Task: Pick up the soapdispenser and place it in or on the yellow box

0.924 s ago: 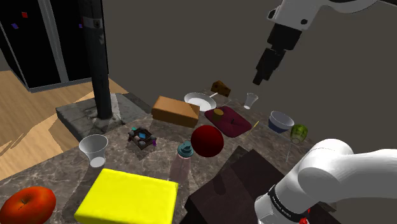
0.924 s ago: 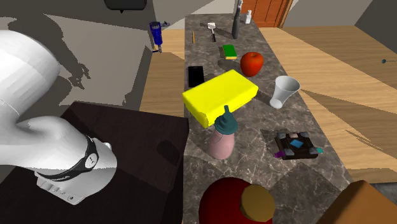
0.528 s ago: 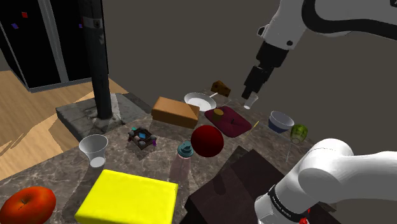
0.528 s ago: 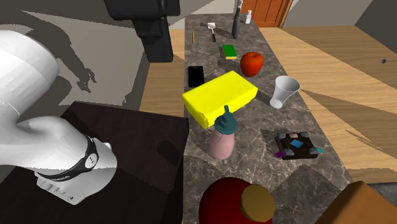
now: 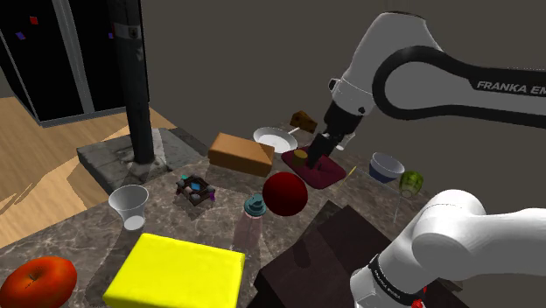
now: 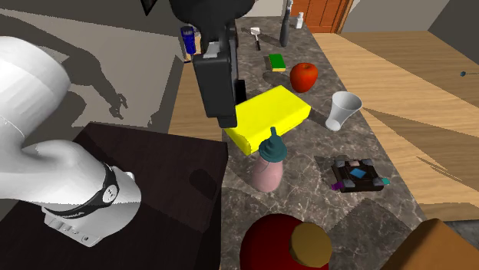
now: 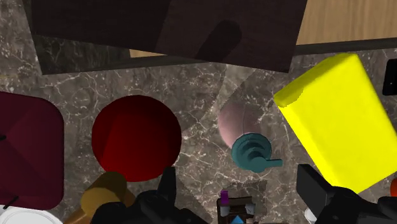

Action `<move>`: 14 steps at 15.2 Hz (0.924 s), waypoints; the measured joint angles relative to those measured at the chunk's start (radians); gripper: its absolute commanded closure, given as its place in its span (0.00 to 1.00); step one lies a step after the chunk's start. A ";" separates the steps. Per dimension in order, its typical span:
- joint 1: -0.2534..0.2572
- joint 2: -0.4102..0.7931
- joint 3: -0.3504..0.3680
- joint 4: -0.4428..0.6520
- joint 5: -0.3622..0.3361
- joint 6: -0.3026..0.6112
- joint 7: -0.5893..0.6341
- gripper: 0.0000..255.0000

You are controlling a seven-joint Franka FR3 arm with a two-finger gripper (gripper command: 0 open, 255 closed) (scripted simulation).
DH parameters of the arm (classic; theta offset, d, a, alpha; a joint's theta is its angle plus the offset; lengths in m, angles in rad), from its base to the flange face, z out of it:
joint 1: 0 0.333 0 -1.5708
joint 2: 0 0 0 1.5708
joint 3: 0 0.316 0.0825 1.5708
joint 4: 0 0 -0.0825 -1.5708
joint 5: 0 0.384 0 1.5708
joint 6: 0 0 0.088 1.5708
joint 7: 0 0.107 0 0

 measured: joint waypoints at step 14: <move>0.015 0.416 0.272 -0.216 0.093 0.752 0.149 0.00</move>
